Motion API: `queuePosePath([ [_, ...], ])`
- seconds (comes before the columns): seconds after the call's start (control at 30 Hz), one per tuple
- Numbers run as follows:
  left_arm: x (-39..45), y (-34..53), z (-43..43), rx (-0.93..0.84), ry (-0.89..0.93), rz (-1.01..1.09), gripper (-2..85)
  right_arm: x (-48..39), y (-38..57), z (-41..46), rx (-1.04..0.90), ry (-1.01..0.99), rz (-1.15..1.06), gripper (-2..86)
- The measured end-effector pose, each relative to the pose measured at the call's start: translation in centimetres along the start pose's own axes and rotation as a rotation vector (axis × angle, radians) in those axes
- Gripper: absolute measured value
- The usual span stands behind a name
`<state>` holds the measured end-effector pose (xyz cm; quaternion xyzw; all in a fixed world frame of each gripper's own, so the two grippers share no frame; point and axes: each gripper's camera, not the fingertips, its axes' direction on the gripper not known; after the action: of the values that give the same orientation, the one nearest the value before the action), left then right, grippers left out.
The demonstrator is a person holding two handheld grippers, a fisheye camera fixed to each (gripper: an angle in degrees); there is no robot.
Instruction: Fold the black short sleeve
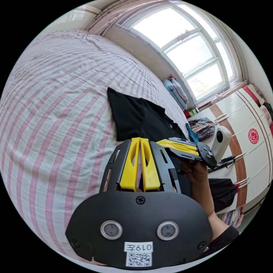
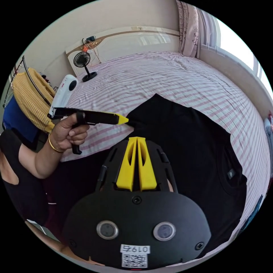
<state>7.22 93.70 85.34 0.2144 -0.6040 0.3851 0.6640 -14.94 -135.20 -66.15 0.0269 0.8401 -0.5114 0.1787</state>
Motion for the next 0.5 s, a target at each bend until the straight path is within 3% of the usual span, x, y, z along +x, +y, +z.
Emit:
queuePosePath([
  [0.27, -2.7, -1.0, 3.0, -0.116, 0.281, -0.207, 6.0, -0.2, 7.8, -4.5, 0.115, 0.049, 0.107, -0.9],
  [0.43, -2.1, -1.0, 4.6, -0.140, 0.374, -0.254, 3.7, 0.0, 18.5, -9.1, 0.228, 0.095, 0.258, -1.0],
  [0.5, -1.6, -0.8, 4.8, -0.135, 0.330, -0.259, 3.0, 0.3, 22.2, -10.2, 0.244, 0.118, 0.318, -1.0],
])
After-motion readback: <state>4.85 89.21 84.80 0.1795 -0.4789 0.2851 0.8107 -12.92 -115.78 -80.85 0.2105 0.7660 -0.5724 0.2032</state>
